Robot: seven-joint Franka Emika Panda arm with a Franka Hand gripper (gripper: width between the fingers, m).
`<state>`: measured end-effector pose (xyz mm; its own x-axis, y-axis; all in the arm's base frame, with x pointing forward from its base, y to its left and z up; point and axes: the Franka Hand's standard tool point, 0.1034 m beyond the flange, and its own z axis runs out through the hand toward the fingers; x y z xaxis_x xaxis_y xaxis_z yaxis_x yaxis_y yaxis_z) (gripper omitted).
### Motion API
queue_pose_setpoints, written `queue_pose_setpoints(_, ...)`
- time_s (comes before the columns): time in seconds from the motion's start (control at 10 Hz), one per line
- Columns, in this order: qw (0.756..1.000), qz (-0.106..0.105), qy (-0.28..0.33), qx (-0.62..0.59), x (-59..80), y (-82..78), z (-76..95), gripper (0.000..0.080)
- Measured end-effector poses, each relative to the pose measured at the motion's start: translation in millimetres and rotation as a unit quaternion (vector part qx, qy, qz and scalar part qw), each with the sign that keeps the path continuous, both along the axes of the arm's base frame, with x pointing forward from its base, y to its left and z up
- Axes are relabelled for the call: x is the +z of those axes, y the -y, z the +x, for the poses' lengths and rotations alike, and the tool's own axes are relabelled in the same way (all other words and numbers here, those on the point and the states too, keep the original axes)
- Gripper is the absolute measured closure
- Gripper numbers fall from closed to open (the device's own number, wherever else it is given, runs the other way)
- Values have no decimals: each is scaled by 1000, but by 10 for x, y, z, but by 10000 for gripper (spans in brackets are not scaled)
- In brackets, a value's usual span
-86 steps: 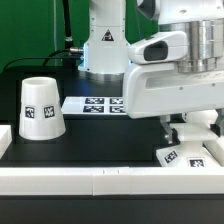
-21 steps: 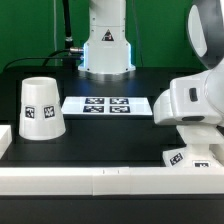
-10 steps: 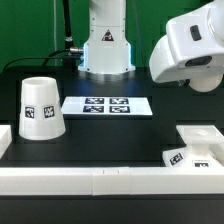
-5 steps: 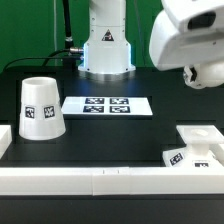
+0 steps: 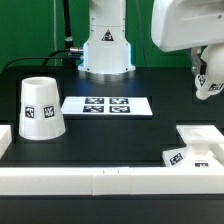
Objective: Assemble lamp
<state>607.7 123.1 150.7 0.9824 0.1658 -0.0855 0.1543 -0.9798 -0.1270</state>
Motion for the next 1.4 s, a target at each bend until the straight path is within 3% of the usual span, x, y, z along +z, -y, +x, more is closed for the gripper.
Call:
queue_pose_setpoints(0.4, 984, 7, 173, 38, 234, 117, 464, 223)
queue_pose_setpoints(0.7, 961, 2, 273, 30, 191, 193, 506, 223)
queue_pose_setpoints(1.1, 961, -4, 275, 36, 60, 278, 413, 223)
queue_pose_setpoints(1.4, 961, -4, 274, 36, 46, 275, 411, 223)
